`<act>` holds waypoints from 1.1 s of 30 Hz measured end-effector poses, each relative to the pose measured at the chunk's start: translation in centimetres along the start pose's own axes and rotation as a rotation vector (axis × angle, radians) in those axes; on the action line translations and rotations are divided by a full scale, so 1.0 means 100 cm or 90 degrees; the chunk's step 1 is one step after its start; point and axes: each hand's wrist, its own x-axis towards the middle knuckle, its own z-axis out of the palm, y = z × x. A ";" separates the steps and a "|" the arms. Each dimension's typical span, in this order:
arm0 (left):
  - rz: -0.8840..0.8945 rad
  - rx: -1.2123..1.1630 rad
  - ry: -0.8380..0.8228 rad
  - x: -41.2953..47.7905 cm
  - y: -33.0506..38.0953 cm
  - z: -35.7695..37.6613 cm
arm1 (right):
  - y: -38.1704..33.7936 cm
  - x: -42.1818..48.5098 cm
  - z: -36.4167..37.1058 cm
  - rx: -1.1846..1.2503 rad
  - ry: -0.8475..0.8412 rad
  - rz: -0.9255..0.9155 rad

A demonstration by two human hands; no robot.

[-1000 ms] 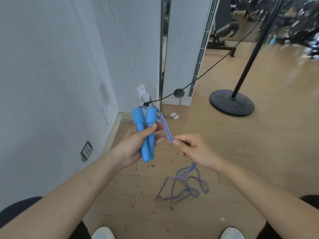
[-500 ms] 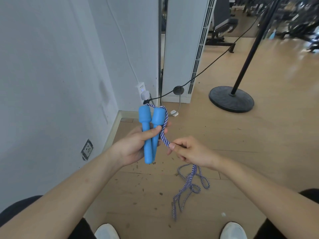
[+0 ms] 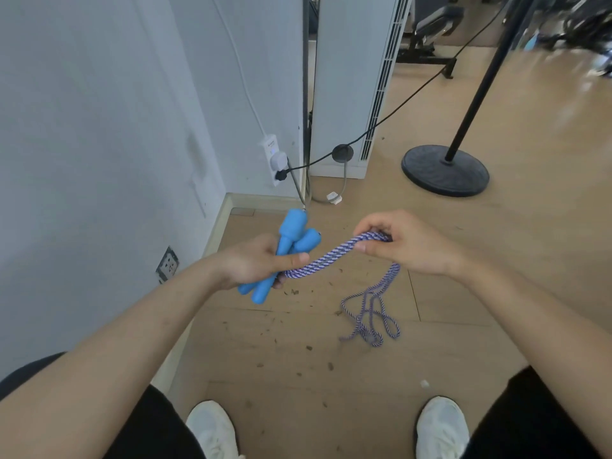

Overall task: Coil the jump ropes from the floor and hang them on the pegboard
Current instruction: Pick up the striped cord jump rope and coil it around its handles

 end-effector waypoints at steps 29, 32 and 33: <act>0.295 0.478 0.026 -0.011 0.013 0.050 | 0.002 0.032 0.035 0.225 -0.022 -0.013; 0.317 0.488 0.056 -0.014 0.010 0.049 | 0.008 0.032 0.042 0.255 -0.041 0.027; 0.326 0.484 0.084 -0.016 0.008 0.047 | 0.009 0.032 0.045 0.246 -0.034 0.037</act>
